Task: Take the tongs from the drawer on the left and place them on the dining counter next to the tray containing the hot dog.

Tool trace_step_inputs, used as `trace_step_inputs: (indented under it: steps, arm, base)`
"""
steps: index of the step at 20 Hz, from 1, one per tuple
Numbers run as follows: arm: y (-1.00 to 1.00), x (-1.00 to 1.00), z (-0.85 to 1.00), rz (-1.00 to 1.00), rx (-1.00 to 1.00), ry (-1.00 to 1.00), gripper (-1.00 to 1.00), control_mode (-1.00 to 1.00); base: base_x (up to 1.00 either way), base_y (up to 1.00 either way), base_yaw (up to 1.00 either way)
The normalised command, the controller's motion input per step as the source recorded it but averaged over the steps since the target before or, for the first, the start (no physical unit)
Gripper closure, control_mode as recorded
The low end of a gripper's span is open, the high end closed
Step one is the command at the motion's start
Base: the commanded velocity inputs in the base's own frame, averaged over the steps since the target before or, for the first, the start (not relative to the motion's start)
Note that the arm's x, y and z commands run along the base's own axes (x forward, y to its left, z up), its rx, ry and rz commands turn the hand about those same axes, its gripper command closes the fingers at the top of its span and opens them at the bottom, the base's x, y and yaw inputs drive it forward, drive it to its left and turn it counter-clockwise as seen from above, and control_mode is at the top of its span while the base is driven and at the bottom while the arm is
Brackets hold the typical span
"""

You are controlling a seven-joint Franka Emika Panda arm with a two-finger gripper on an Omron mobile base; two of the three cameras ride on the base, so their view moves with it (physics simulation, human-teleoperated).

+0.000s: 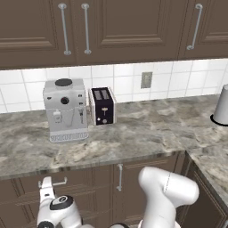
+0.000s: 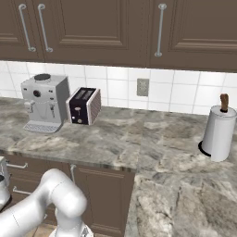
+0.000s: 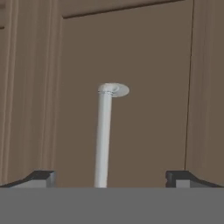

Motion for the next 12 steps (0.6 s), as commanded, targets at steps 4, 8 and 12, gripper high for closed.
trace_step_inputs:
  steps: [4,8,12]
  arm:
    - [0.14,0.27,-0.26,0.0,-0.07,0.0,-1.0,-1.0]
    - [0.13,0.25,-0.25,0.0,-0.06,0.0,-1.0,-1.0]
    - [0.15,0.24,-0.24,0.0,-0.04,0.0,-1.0,-1.0]
  base:
    - [0.0,0.0,0.0]
    - [0.0,0.0,0.0]
    - [0.0,0.0,0.0]
